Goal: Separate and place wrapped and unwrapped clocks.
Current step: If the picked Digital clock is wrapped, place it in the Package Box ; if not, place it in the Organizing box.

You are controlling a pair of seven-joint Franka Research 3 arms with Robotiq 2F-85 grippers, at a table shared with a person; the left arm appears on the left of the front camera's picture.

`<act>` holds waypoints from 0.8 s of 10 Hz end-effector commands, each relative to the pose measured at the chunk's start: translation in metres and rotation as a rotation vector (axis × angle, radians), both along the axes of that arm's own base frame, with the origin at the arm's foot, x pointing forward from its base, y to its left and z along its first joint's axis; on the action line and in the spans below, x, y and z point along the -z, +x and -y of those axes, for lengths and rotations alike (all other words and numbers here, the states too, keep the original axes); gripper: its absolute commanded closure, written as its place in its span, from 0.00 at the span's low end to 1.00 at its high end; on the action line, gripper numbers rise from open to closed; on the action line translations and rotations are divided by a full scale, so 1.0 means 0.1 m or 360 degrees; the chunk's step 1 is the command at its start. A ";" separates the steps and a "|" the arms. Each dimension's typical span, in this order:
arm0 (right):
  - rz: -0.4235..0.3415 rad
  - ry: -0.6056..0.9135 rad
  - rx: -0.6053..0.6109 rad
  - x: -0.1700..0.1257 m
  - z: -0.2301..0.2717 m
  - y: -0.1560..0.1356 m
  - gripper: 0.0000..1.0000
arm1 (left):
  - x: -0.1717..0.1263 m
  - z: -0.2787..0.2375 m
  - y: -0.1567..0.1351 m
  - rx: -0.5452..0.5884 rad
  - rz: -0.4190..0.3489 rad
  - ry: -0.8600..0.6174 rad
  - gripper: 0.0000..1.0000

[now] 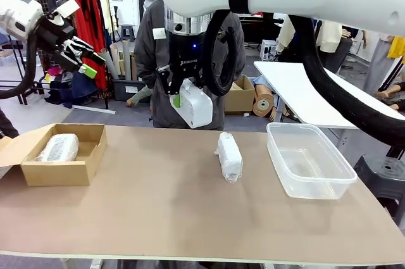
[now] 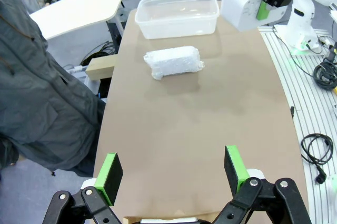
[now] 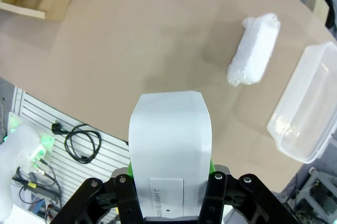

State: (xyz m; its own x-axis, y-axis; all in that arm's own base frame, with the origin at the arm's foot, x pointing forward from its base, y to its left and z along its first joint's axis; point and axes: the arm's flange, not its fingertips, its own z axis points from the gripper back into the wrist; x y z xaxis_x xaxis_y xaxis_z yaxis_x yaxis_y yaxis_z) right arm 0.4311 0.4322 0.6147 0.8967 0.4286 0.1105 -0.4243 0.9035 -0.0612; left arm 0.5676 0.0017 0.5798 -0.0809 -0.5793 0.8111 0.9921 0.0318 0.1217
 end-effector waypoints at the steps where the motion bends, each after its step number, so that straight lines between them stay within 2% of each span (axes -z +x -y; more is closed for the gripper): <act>1: 0.0000 0.0136 -0.0076 0.07 0.40 0.01 1.00 | -0.01 0.00 -0.02 0.0004 -0.0002 -0.0003 0.00; 2: -0.0003 0.0240 -0.0169 0.06 0.59 0.10 1.00 | -0.01 0.00 -0.02 0.0004 -0.0002 -0.0003 0.00; 3: 0.0006 0.0292 -0.0169 0.10 0.77 0.15 1.00 | -0.01 0.00 -0.02 0.0004 -0.0002 -0.0003 0.00; 6: 0.0115 0.0340 -0.0018 0.36 1.28 0.41 1.00 | -0.01 0.00 -0.02 0.0004 -0.0002 -0.0003 0.00; 8: 0.0129 0.0235 0.0076 0.43 1.78 0.61 1.00 | -0.01 0.00 -0.02 0.0004 -0.0002 -0.0003 0.00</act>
State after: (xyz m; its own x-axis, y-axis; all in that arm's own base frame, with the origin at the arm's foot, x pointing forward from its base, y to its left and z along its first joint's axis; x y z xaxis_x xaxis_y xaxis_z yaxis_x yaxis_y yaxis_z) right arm 0.4984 0.2768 0.5730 0.9074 0.3539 0.2269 -0.3771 0.9238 0.0671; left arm 0.5676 0.0020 0.5796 -0.0804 -0.5793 0.8111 0.9921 0.0323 0.1214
